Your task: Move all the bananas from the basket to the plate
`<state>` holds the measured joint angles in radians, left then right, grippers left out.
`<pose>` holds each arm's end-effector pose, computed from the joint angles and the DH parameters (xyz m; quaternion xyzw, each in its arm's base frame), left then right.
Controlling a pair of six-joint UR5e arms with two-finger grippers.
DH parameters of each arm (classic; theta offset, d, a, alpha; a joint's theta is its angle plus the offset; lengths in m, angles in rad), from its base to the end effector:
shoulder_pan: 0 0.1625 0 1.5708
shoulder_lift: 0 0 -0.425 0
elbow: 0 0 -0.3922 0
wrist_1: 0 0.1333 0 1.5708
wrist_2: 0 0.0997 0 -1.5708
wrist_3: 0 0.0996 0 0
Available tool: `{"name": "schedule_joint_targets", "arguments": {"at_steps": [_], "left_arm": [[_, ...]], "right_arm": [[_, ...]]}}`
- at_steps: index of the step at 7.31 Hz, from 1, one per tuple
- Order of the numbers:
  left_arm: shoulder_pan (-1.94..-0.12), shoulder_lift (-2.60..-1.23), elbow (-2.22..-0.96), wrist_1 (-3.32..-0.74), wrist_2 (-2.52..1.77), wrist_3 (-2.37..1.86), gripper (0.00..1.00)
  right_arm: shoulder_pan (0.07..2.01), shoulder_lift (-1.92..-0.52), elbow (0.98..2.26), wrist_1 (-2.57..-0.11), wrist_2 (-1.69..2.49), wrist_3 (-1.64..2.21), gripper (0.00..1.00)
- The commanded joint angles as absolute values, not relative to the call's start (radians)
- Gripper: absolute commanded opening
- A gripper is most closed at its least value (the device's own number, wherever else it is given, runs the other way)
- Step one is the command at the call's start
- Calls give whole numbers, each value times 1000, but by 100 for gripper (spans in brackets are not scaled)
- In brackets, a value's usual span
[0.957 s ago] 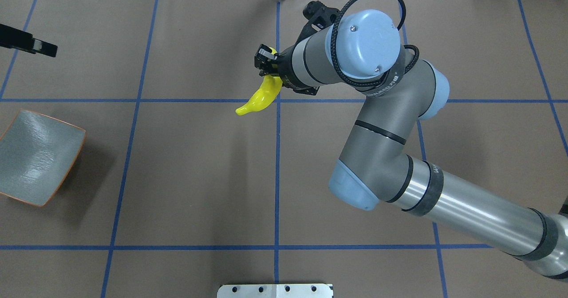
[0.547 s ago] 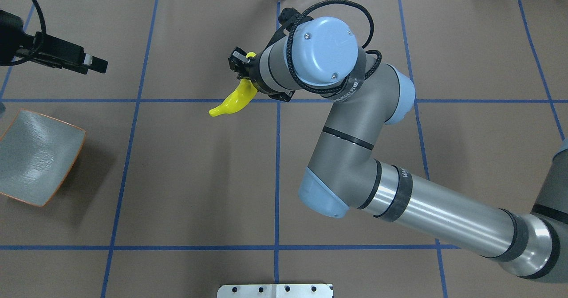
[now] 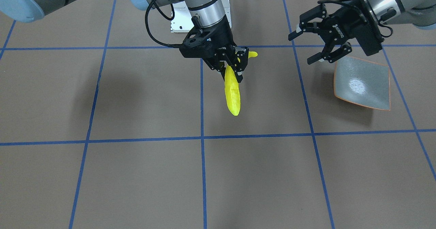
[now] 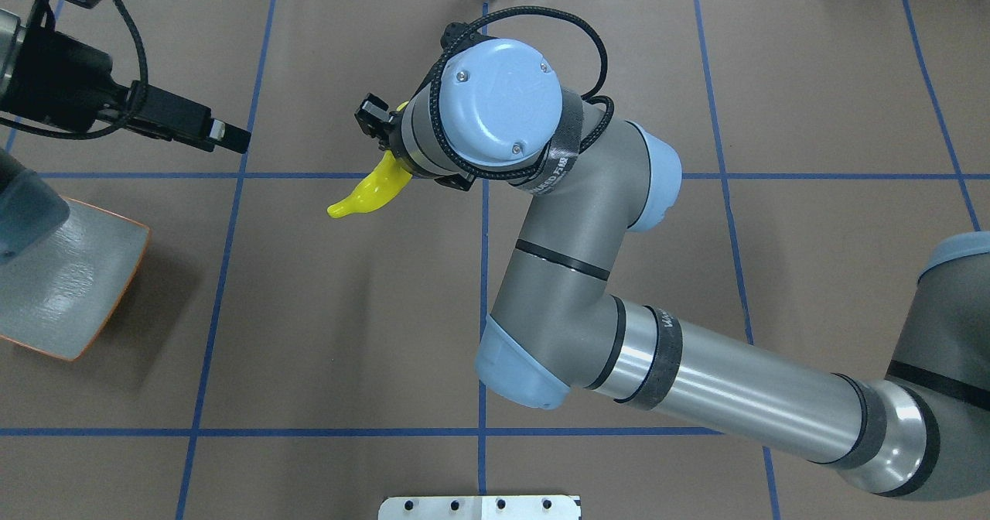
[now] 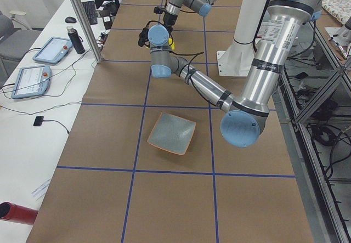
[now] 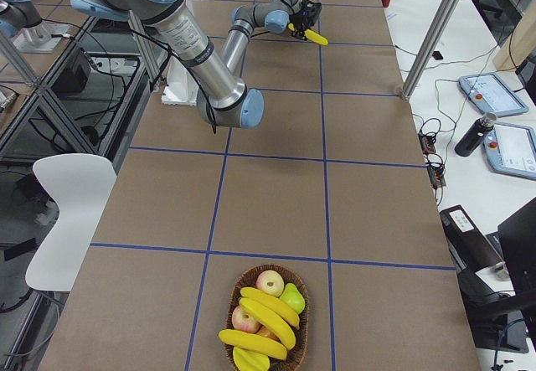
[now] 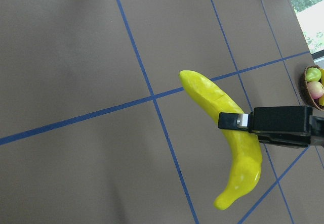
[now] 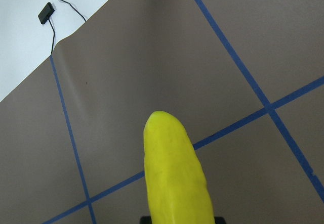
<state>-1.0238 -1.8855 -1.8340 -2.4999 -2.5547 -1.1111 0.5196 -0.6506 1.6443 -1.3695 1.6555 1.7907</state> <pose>0.2282 -0.4716 0.2564 0.1534 0.6774 0.1315 0.7074 -0.5292 -0.4466 0.0349 0.0493 -0.5610 0.2763 0.7788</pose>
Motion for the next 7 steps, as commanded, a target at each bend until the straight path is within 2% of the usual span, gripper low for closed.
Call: {"name": "schedule_joint_targets", "arguments": {"at_steps": [1, 7], "left_arm": [[-974, -1898, -1836, -2511, -2545, -1111, 100], [-870, -1911, -1822, -2591, -2519, -1111, 100]], "right_arm": [[505, -637, 1651, -1368, 1635, 1804, 0], [473, -640, 1664, -1319, 1628, 1824, 0]]}}
